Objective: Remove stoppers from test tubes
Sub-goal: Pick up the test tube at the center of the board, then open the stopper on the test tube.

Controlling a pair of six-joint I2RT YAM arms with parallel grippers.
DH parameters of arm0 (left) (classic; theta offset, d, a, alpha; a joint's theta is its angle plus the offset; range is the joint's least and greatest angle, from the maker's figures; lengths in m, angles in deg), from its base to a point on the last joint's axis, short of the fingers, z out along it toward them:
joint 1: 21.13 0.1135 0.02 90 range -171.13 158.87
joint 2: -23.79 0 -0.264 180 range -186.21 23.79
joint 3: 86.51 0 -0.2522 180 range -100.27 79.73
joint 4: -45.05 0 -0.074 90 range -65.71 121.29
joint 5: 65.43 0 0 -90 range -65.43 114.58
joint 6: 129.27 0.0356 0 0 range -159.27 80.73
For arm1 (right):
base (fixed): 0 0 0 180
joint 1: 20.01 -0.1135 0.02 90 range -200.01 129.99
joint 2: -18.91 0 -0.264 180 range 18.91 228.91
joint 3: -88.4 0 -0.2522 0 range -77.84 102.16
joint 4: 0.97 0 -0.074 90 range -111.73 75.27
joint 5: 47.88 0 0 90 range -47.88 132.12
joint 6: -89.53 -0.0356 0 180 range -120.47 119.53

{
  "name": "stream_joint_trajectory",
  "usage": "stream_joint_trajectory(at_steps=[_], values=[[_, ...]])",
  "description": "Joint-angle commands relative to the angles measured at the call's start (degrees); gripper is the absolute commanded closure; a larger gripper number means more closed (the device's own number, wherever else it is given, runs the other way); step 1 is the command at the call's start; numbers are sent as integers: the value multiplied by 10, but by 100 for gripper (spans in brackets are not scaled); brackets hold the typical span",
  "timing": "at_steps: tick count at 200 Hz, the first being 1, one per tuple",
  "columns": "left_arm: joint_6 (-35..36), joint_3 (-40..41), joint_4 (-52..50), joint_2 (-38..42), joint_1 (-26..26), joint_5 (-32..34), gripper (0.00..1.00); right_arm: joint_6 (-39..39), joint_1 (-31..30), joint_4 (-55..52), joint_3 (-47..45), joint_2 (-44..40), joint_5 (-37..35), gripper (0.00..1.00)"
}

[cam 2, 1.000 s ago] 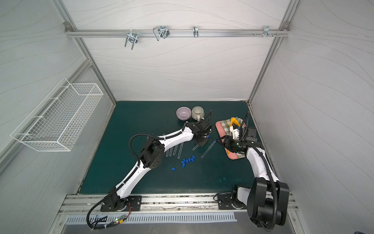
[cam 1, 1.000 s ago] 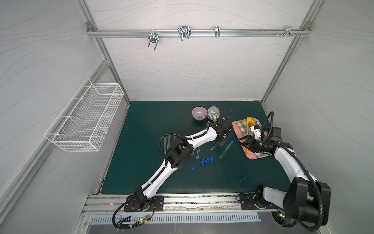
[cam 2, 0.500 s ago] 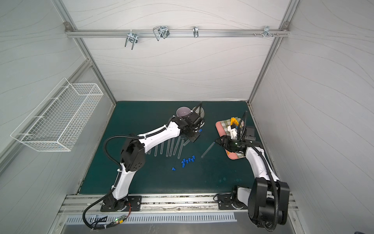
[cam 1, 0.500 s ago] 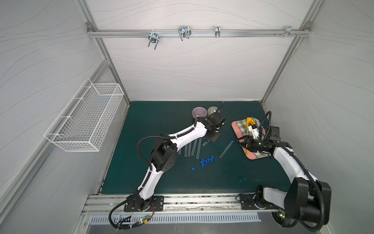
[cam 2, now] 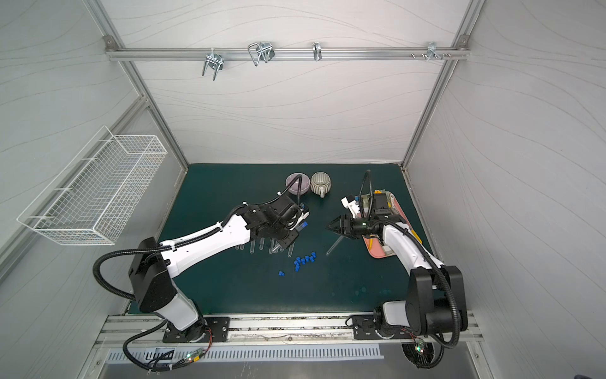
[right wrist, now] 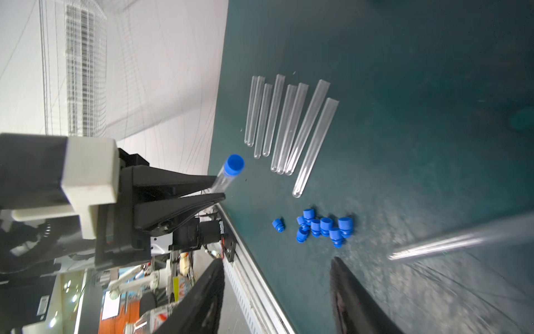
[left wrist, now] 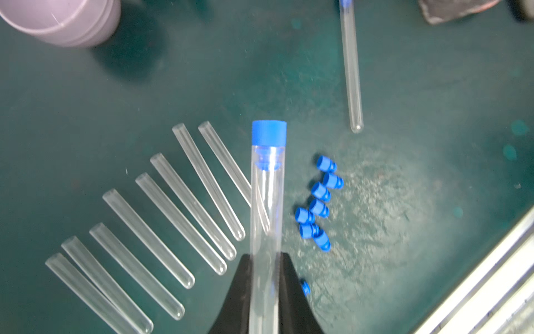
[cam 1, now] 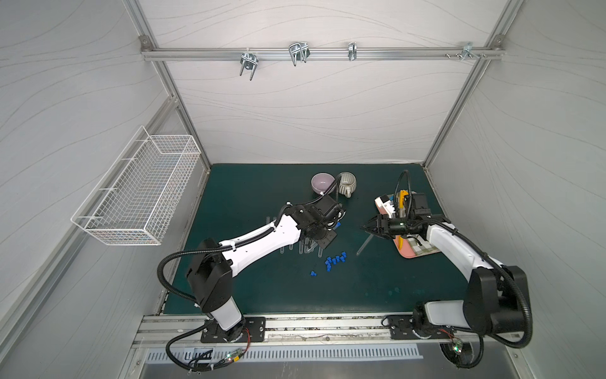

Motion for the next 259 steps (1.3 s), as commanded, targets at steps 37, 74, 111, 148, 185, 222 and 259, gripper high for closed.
stream_joint_trajectory(at_steps=[37,74,111,148,185,222,259], values=[[25,67,40,86,-2,-5,89,3,-50,14,20,34,58,41],[24,76,47,86,-1,-11,89,-3,-69,22,25,45,80,42],[24,80,49,90,-1,-21,89,-6,-73,27,21,50,91,43],[29,81,46,94,-1,-37,89,-15,-75,43,19,59,114,45],[28,92,51,102,-1,-56,89,-30,-87,72,22,72,145,46],[32,98,59,101,-1,-67,89,-38,-105,91,27,90,157,48],[36,100,63,105,-4,-93,89,-40,-119,95,35,102,154,50]])
